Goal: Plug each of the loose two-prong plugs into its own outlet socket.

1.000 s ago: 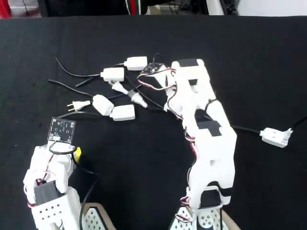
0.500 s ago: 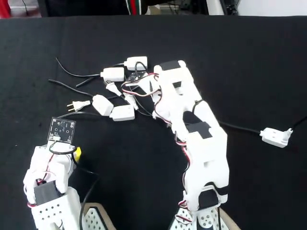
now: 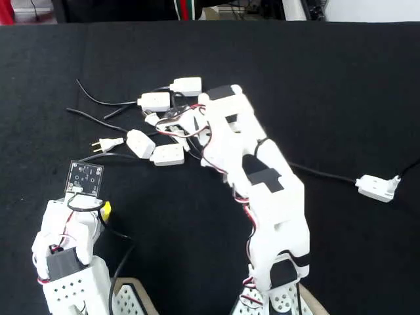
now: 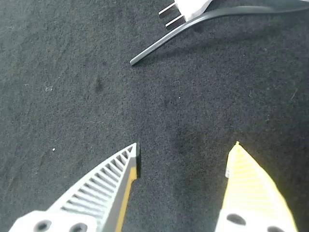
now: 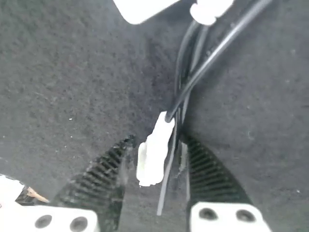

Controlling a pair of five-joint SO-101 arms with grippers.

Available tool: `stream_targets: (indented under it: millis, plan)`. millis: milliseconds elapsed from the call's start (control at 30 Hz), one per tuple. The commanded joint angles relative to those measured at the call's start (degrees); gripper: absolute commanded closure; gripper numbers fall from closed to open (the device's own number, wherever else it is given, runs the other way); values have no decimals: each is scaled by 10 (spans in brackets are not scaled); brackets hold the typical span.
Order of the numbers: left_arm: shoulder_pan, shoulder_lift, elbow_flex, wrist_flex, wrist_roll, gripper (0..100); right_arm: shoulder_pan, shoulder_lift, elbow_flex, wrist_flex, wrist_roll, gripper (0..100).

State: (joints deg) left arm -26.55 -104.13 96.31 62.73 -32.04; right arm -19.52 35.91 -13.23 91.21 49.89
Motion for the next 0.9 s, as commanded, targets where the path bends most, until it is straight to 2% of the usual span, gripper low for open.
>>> stream_targets:
  millis: [0, 100, 233, 467, 667, 867]
  plan:
    - [0, 2, 10, 3, -3, 707, -9, -29, -32, 18, 4, 865]
    - [0, 2, 10, 3, -3, 707, -10, -29, -46, 31, 4, 884]
    - [0, 2, 10, 3, -3, 707, -10, -22, -45, 30, 4, 975]
    - [0, 2, 10, 3, -3, 707, -24, 58, -75, 33, 2, 934]
    - [0, 2, 10, 3, -3, 707, -52, 88, -119, 90, 2, 934]
    - [0, 2, 10, 3, -3, 707, -59, 109, -116, 96, 1, 938]
